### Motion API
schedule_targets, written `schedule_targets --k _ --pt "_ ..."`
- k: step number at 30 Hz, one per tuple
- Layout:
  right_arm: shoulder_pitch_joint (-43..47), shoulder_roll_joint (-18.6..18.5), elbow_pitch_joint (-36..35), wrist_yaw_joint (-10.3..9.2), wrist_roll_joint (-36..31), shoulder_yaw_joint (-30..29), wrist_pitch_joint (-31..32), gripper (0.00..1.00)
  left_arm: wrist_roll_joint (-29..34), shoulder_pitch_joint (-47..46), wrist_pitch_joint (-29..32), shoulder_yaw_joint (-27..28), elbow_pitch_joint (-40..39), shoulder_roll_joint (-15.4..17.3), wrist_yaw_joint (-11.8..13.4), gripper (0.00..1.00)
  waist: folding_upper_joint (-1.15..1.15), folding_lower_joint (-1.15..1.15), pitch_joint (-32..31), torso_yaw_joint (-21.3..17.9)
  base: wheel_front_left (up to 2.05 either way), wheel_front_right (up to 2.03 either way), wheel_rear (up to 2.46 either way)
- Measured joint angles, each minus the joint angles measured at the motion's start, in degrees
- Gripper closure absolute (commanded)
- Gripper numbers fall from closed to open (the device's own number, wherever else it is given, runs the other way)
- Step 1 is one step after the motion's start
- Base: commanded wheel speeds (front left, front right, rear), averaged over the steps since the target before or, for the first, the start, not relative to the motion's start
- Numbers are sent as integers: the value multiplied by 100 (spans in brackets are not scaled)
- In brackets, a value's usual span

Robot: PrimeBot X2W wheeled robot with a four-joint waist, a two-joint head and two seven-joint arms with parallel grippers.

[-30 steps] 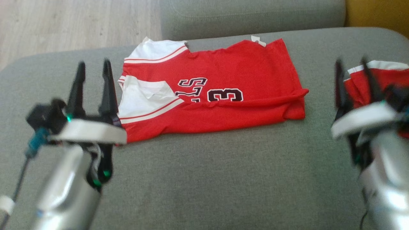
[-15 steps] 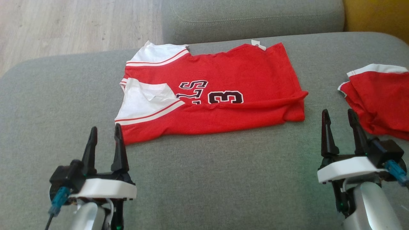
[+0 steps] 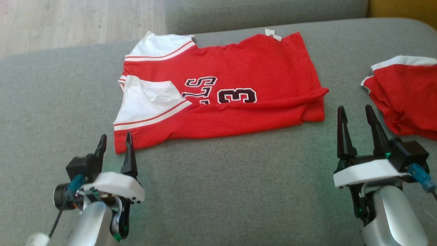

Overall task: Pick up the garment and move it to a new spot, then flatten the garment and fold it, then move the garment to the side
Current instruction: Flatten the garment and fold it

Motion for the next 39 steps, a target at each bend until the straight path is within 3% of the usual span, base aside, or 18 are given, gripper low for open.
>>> schedule_targets --k 10,25,26,27,31,39 --pt "-183 0 -37 0 109 157 0 0 -2 -629 695 54 1080 96 307 0 0 0 356 -183 0 0 0" --pt "-321 0 -112 0 259 231 -1 0 -11 -1276 1232 -8 1814 224 178 0 0 0 605 -422 0 0 0" --pt "-355 0 -115 0 259 231 -1 0 -62 -1376 1430 -34 1861 235 114 42 0 -1 607 -421 0 0 0" --pt "-355 0 -115 0 259 231 -1 0 -62 -1376 1430 -34 1861 235 114 100 0 -1 607 -421 0 0 0" --pt "-381 -1 -79 0 254 219 0 0 -88 -1412 1350 -99 1905 192 52 100 0 0 538 -380 0 0 0" --pt "-533 1 544 0 -100 -136 649 0 -104 -1223 345 -132 1474 119 -13 100 0 0 395 -179 0 0 0"
